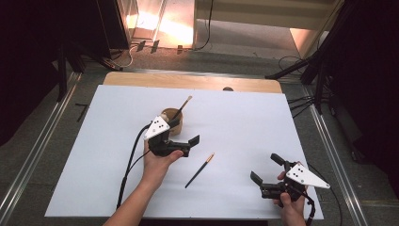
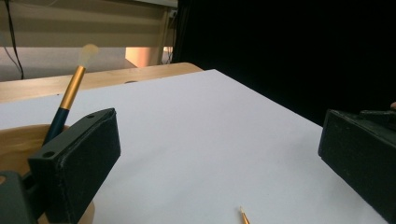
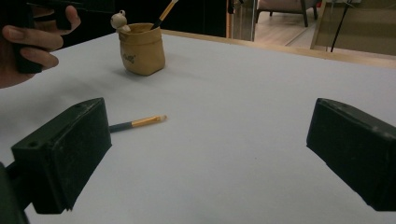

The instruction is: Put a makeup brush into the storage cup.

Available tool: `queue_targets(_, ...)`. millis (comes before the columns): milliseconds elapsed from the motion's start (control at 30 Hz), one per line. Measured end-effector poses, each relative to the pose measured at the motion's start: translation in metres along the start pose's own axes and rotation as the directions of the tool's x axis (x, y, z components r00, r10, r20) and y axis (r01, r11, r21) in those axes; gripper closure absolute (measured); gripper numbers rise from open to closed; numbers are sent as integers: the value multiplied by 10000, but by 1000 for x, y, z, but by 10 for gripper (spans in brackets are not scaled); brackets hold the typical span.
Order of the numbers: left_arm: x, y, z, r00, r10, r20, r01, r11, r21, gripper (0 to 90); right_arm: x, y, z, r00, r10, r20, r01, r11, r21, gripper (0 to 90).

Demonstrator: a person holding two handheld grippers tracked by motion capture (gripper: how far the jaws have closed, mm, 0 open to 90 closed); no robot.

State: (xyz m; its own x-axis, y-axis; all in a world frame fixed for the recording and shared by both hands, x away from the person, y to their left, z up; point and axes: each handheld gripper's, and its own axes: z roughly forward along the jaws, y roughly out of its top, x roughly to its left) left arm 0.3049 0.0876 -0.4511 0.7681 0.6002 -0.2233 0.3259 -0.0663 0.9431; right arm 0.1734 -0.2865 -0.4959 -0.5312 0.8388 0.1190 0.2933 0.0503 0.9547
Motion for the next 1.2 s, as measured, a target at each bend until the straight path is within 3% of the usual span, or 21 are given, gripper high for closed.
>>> queue_targets(467,-24,-15,10,9987,210,475,-233,9985,486,0,1,0,1,10000,-46,-19,46,10000,30,2)
queue_targets(767,-35,-21,19,9962,642,589,-716,9886,1322,1,1,0,0,10000,-14,34,14,10000,38,2)
queue_targets(933,-38,-22,22,9955,815,476,-887,9805,1755,2,1,0,0,10000,5,5,-5,10000,51,2)
queue_targets(1033,-40,-23,24,9941,998,430,-1068,9706,2157,2,1,0,0,10000,-18,45,18,10000,39,2)
queue_targets(1200,-45,-22,29,9914,1243,402,-1306,9449,3001,2,1,0,0,10000,-29,57,29,10000,46,2)
